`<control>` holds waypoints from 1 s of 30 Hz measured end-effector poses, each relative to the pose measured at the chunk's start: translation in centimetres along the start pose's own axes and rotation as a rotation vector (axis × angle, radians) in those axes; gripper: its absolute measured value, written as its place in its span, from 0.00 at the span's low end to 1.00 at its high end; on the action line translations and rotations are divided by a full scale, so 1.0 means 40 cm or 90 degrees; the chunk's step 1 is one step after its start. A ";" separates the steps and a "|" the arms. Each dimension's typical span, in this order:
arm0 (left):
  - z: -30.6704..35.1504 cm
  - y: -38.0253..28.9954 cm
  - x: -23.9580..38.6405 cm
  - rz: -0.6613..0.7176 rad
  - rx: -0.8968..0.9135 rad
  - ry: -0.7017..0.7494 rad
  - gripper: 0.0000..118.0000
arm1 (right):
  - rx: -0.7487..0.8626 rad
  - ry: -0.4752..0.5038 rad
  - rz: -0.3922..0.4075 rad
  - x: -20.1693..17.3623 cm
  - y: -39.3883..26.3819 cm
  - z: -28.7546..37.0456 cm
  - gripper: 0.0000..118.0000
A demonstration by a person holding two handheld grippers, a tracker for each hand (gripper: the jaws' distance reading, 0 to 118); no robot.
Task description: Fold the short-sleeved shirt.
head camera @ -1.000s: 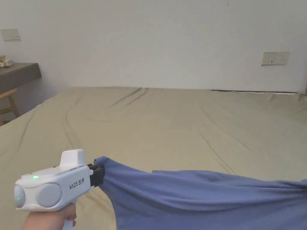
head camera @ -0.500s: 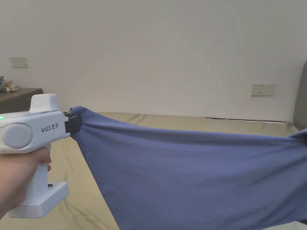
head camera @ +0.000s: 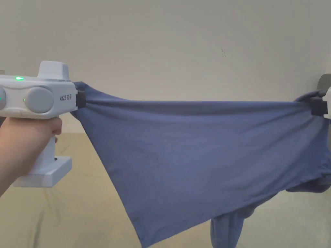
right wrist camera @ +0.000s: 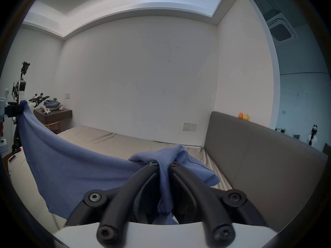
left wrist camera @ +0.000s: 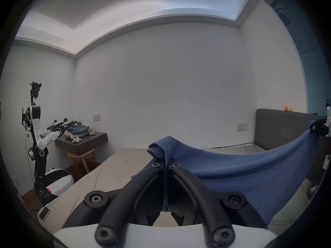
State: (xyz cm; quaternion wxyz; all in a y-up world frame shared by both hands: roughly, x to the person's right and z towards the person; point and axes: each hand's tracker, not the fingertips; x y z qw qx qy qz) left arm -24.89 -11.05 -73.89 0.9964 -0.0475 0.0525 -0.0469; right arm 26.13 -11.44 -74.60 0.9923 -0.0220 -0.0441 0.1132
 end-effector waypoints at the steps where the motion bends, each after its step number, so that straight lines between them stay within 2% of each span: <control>1: -0.030 0.003 0.006 0.004 0.000 0.001 0.01 | 0.003 -0.005 0.000 -0.008 0.007 -0.017 0.03; 5: -0.143 -0.012 0.026 -0.016 -0.004 0.018 0.01 | -0.004 -0.010 -0.011 -0.026 0.001 -0.108 0.03; 8: -0.215 -0.046 0.036 -0.029 -0.010 0.021 0.01 | -0.030 -0.015 0.025 -0.047 -0.023 -0.183 0.03; 10: -0.256 -0.085 0.050 -0.066 -0.008 0.025 0.01 | -0.024 -0.017 0.025 -0.068 -0.044 -0.205 0.03; 14: -0.324 -0.186 0.061 -0.029 -0.048 0.028 0.01 | -0.088 -0.002 -0.005 -0.092 -0.140 -0.289 0.03; 17: -0.352 -0.283 0.075 -0.020 -0.099 0.029 0.01 | -0.088 -0.007 0.012 -0.127 -0.231 -0.299 0.03; 18: -0.356 -0.315 0.079 -0.025 -0.113 0.022 0.01 | -0.126 0.006 -0.004 -0.135 -0.272 -0.295 0.03; 19: -0.356 -0.349 0.082 -0.029 -0.118 0.014 0.01 | -0.141 0.010 0.000 -0.107 -0.327 -0.381 0.03; 21: -0.352 -0.406 0.084 -0.040 -0.134 0.006 0.01 | -0.156 0.016 -0.002 -0.111 -0.403 -0.377 0.03; 23: -0.341 -0.463 0.083 -0.035 -0.169 -0.004 0.01 | -0.211 0.032 -0.034 -0.118 -0.486 -0.359 0.03; 26: -0.284 -0.537 0.087 -0.036 -0.184 -0.018 0.01 | -0.214 0.043 -0.007 -0.122 -0.585 -0.300 0.03; 28: -0.227 -0.595 0.101 -0.087 -0.191 -0.015 0.01 | -0.225 0.050 -0.010 -0.124 -0.640 -0.238 0.03; 30: -0.175 -0.635 0.103 -0.072 -0.204 -0.025 0.01 | -0.235 0.035 -0.009 -0.127 -0.679 -0.172 0.03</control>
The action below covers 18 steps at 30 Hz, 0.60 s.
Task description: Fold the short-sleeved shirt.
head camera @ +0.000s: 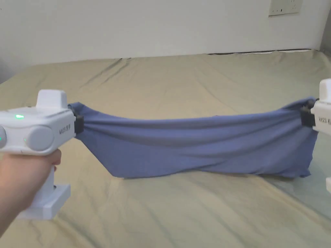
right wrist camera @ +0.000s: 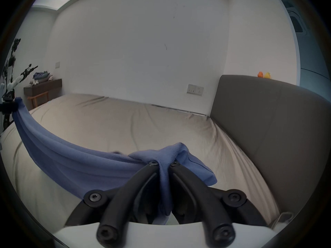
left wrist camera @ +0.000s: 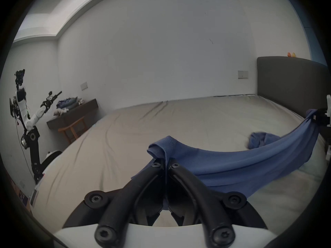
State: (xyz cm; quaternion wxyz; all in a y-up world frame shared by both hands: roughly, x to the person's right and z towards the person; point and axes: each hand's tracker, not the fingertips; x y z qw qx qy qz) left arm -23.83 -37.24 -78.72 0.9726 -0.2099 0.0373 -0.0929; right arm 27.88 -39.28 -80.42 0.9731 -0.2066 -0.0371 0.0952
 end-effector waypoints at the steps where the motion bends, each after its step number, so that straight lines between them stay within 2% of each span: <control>1: 0.025 -0.023 0.002 0.014 -0.005 -0.006 0.01 | 0.002 0.000 -0.008 -0.007 -0.024 0.041 0.03; 2: 0.053 -0.036 0.000 0.033 -0.007 -0.018 0.01 | -0.021 0.017 -0.040 -0.006 -0.055 0.072 0.03; 3: 0.085 -0.054 -0.002 0.037 -0.010 -0.025 0.01 | -0.017 0.014 -0.039 -0.004 -0.078 0.102 0.03; 7: 0.235 -0.126 -0.015 0.033 0.000 -0.044 0.01 | -0.024 0.017 -0.006 -0.013 -0.184 0.269 0.03; 13: 0.440 -0.238 -0.046 0.034 -0.012 -0.079 0.01 | -0.038 0.032 -0.005 0.023 -0.299 0.473 0.03; 18: 0.559 -0.329 -0.066 0.054 -0.045 -0.110 0.01 | -0.057 0.058 0.026 0.022 -0.380 0.616 0.03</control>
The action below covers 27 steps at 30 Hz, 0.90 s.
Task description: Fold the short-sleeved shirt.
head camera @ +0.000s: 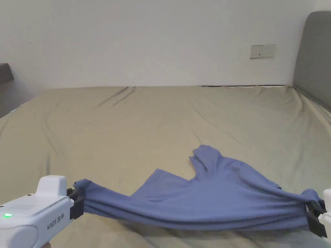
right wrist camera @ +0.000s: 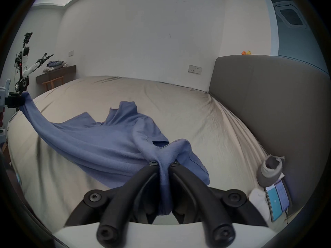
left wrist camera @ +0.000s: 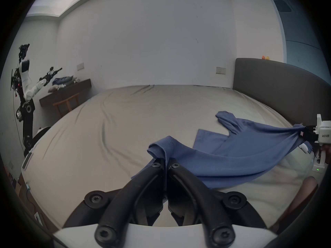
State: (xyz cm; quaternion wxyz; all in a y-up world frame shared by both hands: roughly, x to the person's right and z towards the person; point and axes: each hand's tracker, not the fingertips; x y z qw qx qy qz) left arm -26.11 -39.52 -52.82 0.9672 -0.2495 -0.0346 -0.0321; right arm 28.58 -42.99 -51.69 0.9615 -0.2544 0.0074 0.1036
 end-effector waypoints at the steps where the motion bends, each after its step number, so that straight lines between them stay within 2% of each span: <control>1: 0.017 -0.020 -0.002 -0.001 -0.010 -0.004 0.01 | -0.003 0.005 0.002 -0.002 -0.016 0.020 0.03; 7: 0.075 -0.102 -0.020 0.033 -0.053 -0.017 0.01 | -0.023 0.025 -0.009 -0.007 -0.086 0.088 0.03; 8: 0.074 -0.115 -0.020 0.034 -0.061 -0.016 0.01 | -0.018 0.027 -0.030 0.001 -0.083 0.089 0.03; 11: 0.067 -0.138 -0.017 0.033 -0.090 -0.018 0.01 | -0.032 0.023 -0.025 0.008 -0.068 0.082 0.03; 12: 0.065 -0.144 -0.015 0.043 -0.093 -0.021 0.01 | -0.042 0.026 -0.026 0.008 -0.071 0.079 0.03; 13: 0.065 -0.140 -0.016 0.053 -0.097 -0.025 0.07 | -0.051 0.034 -0.026 0.009 -0.075 0.076 0.04; 14: 0.067 -0.138 -0.019 0.060 -0.096 -0.025 0.30 | -0.070 0.045 -0.025 0.010 -0.078 0.074 0.10; 15: 0.077 -0.131 -0.021 0.063 -0.086 -0.006 0.57 | -0.081 0.039 -0.031 0.010 -0.080 0.078 0.26; 16: 0.062 -0.140 -0.043 0.067 -0.067 0.024 0.81 | -0.077 0.022 -0.039 0.014 -0.083 0.083 0.49; 17: 0.065 -0.130 -0.062 0.074 -0.056 0.043 0.98 | -0.065 0.011 -0.050 0.021 -0.084 0.094 0.82; 18: 0.078 -0.118 -0.072 0.085 -0.048 0.048 1.00 | -0.048 0.004 -0.065 0.030 -0.083 0.109 0.92; 21: 0.174 -0.083 -0.057 0.130 0.007 0.039 0.99 | 0.017 0.002 -0.115 0.049 -0.070 0.167 0.93; 25: 0.273 -0.079 -0.035 0.116 0.075 0.025 0.95 | 0.104 0.003 -0.113 0.040 -0.048 0.237 0.89; 26: 0.288 -0.083 -0.024 0.092 0.082 0.034 0.74 | 0.118 0.002 -0.106 0.029 -0.039 0.251 0.76; 27: 0.289 -0.086 -0.013 0.061 0.070 0.054 0.39 | 0.129 -0.008 -0.093 0.018 -0.031 0.259 0.55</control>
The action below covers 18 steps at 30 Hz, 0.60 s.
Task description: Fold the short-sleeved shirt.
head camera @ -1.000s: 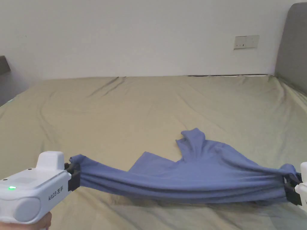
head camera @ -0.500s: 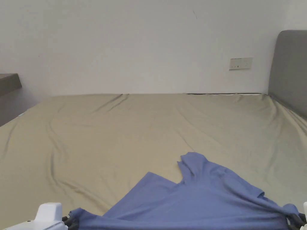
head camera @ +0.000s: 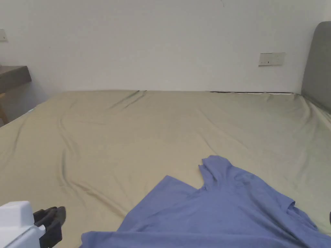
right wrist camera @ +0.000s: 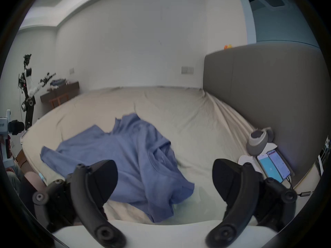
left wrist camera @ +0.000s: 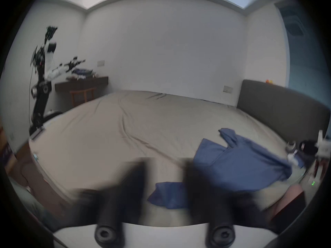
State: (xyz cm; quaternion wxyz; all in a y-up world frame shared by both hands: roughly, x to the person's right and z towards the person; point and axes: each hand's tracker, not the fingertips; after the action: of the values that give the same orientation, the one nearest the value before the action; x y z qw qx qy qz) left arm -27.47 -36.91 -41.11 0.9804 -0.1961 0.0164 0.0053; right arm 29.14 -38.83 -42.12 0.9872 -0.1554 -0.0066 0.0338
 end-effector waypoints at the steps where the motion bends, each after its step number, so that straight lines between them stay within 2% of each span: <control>1: -0.001 -0.019 0.005 -0.020 -0.013 0.035 0.00 | -0.003 -0.012 0.007 -0.013 0.004 -0.003 0.19; 2: 0.000 -0.025 0.010 0.008 -0.011 0.010 0.00 | -0.032 -0.028 0.001 -0.023 0.002 -0.001 0.00; 3: -0.004 -0.031 0.008 0.020 -0.043 -0.027 0.00 | 0.067 -0.053 0.050 -0.018 0.032 0.017 0.00; 4: -0.009 -0.039 0.008 0.044 -0.058 -0.045 0.00 | -0.016 0.005 -0.035 -0.010 0.013 0.010 0.00; 9: -0.081 -0.074 -0.013 0.038 -0.092 -0.021 0.00 | -0.013 0.025 -0.013 -0.036 0.023 0.006 0.00; 12: -0.183 -0.082 -0.021 0.048 -0.173 -0.056 0.00 | -0.028 0.052 -0.014 -0.063 0.023 -0.009 0.00; 13: -0.217 -0.086 -0.029 0.042 -0.213 -0.076 0.06 | -0.031 0.058 -0.010 -0.068 0.024 -0.006 0.00; 15: -0.284 -0.103 -0.021 0.051 -0.269 -0.062 0.69 | -0.034 0.065 -0.002 -0.083 0.025 -0.008 0.00; 16: -0.319 -0.118 -0.018 0.056 -0.279 -0.052 0.92 | -0.036 0.075 0.004 -0.096 0.025 -0.020 0.00; 17: -0.360 -0.134 -0.038 0.056 -0.294 -0.067 0.98 | -0.036 0.078 0.006 -0.100 0.025 -0.017 0.00; 18: -0.389 -0.144 -0.048 0.050 -0.302 -0.077 0.94 | -0.037 0.084 0.009 -0.104 0.027 -0.013 0.00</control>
State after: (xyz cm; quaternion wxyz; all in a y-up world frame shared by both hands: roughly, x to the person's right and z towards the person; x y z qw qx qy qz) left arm -29.74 -48.21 -53.19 0.9052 -0.4193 -0.0363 0.0591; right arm 24.94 -38.27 -42.95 0.9804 -0.1859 0.0583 0.0303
